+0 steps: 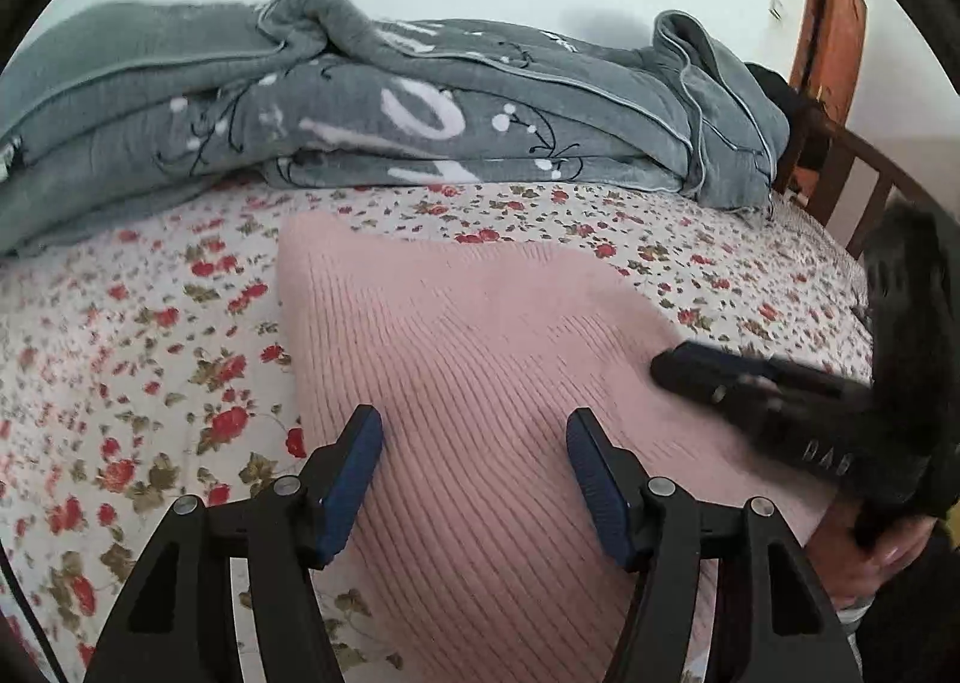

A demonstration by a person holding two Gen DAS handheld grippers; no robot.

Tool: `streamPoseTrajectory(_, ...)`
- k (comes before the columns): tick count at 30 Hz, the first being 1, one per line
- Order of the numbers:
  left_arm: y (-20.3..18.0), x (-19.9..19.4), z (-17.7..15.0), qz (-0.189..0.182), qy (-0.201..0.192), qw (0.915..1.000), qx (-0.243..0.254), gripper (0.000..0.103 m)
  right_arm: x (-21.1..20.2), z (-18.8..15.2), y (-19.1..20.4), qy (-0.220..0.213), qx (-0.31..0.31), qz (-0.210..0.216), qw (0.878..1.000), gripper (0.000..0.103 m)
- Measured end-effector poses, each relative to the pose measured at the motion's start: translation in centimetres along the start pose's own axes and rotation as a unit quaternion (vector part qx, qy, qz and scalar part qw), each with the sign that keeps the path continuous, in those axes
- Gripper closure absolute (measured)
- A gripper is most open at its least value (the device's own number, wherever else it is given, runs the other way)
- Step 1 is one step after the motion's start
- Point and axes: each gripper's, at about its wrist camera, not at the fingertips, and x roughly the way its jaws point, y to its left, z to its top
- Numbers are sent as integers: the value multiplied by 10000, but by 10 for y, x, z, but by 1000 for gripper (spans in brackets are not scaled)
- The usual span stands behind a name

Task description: Fold small clothes

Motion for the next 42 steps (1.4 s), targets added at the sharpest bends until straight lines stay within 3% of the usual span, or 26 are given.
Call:
streamPoseTrajectory(4,-3,-16,-9,-196,-138,9997,101,34,-22,0,6,-228,-137,-174,9995,71)
streamPoseTrajectory(10,-17,-23,-41,161,-408,9982,420,31,-27,-31,16,-386,-609,-505,9961,74)
streamPoseTrajectory(13,-13,-23,-44,132,-426,9987,256,28,-23,-26,12,-322,-523,-497,9969,74)
streamPoseTrajectory(17,-4,-14,-52,74,-373,9993,-48,17,-22,-32,13,-427,-601,-575,9956,72)
streamPoseTrajectory(22,17,-5,-62,-492,-281,9961,-682,15,-21,-34,5,-423,-396,-536,9969,62)
streamPoseTrajectory(29,-4,-11,-66,96,-597,9979,-242,15,-20,-36,-4,-447,-153,-384,9981,58)
streamPoseTrajectory(42,-4,-12,-65,86,-595,9978,-261,15,-21,-37,-7,-461,-9,-431,9980,50)
